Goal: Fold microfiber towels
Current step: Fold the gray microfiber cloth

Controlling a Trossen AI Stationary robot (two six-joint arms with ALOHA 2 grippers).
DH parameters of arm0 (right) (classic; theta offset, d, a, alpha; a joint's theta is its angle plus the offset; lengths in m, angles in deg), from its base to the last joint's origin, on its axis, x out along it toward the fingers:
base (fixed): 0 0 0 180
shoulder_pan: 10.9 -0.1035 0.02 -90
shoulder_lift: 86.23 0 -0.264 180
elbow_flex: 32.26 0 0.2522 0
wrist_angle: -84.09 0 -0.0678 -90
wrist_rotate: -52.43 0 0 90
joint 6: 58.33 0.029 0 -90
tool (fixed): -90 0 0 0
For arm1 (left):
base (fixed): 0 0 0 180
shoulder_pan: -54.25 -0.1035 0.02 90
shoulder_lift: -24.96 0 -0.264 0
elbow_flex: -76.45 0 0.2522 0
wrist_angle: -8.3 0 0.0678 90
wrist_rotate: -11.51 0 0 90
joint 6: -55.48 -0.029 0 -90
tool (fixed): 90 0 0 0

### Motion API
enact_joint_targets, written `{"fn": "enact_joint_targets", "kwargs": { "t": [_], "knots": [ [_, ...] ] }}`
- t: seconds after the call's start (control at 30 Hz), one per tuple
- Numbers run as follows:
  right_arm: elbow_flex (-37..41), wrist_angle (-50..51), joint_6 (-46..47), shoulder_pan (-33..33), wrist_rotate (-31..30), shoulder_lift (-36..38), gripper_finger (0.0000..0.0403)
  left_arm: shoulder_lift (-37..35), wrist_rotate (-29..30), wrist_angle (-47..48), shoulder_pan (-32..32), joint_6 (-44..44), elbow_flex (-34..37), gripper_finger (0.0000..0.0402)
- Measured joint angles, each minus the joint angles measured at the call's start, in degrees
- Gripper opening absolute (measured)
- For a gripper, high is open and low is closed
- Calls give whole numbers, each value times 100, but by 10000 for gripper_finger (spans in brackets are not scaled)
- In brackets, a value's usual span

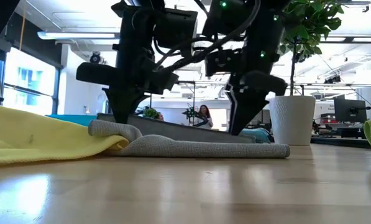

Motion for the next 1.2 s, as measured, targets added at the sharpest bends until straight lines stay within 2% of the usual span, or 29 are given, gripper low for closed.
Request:
{"fn": "enact_joint_targets", "kwargs": {
  "t": [0.27,0.4,0.53,0.77,0.9,1.03,1.2],
  "knots": [
    [0,25,-5,3,265,-363,87,0,5,-1,0,2,0,5],
    [-4,-8,-4,1,281,-441,87,0,221,-8,0,84,0,12],
    [-4,-85,-5,2,219,-448,87,0,448,-2,-23,157,0,45],
    [-4,-75,-68,14,205,-450,87,0,1070,164,-70,299,-1,133],
    [-4,5,-147,56,190,-452,87,0,1229,600,-70,372,-2,160],
    [-7,193,-177,207,143,-452,87,-9,581,1007,-70,518,-2,162],
    [-11,483,-350,424,-32,-448,87,-87,-945,993,-59,373,-9,152]
  ]
}}
